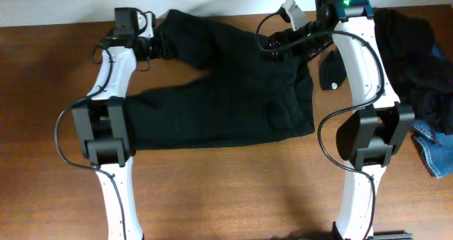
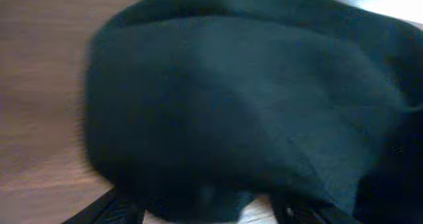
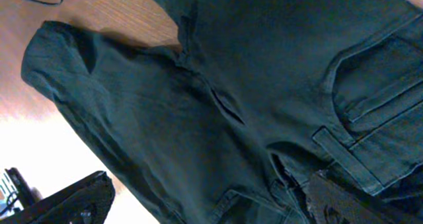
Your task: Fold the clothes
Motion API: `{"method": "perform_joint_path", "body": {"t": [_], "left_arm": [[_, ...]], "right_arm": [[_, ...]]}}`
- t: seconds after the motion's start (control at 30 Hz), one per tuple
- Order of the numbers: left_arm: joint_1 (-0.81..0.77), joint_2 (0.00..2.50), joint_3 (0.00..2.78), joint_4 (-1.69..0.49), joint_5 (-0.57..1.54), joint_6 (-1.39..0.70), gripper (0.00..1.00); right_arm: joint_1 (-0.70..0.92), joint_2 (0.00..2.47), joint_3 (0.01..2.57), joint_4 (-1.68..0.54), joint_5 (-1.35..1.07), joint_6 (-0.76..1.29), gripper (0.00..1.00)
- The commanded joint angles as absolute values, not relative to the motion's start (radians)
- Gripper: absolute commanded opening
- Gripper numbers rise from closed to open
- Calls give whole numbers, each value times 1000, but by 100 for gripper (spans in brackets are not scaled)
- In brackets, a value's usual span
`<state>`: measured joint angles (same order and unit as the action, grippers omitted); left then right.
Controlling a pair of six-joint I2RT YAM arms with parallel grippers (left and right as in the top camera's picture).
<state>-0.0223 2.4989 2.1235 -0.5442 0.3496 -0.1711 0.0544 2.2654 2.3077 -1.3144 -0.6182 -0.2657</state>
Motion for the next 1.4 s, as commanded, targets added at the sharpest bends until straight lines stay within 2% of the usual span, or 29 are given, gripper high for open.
{"method": "perform_joint_path", "body": {"t": [0.0,0.07,0.1,0.23,0.27,0.3,0.57,0.8,0.93,1.27,1.3,1.37], "left_arm": [[-70,2553,2128,-534,352,-152,63],[-81,2568,2128,-534,351,-152,62],[-85,2575,2128,-535,351,-152,57],[-85,2583,2128,-535,345,-152,11],[-82,2583,2128,-535,335,-152,4],[-76,2582,2128,-535,326,-152,1],[-33,2576,2239,-709,175,-97,1],[-23,2573,2608,-984,-68,40,1],[-23,2573,2772,-1058,-247,115,1],[-22,2573,2796,-1159,-645,220,1],[-21,2573,2796,-1178,-652,220,1],[-12,2573,2796,-1250,-651,219,21]], "right_arm": [[59,2228,2323,-1312,-617,-272,99],[59,2228,2323,-1312,-617,-272,99],[59,2228,2323,-1312,-617,-272,99],[59,2228,2323,-1312,-617,-272,99],[59,2228,2323,-1312,-617,-272,99],[59,2228,2323,-1312,-617,-272,99],[59,2228,2323,-1312,-617,-272,99],[59,2228,2323,-1308,-617,-280,99],[59,2228,2323,-1308,-617,-283,99],[59,2228,2323,-1336,-617,-283,99],[59,2228,2323,-1340,-617,-283,99],[59,2228,2323,-1347,-617,-283,99]]}}
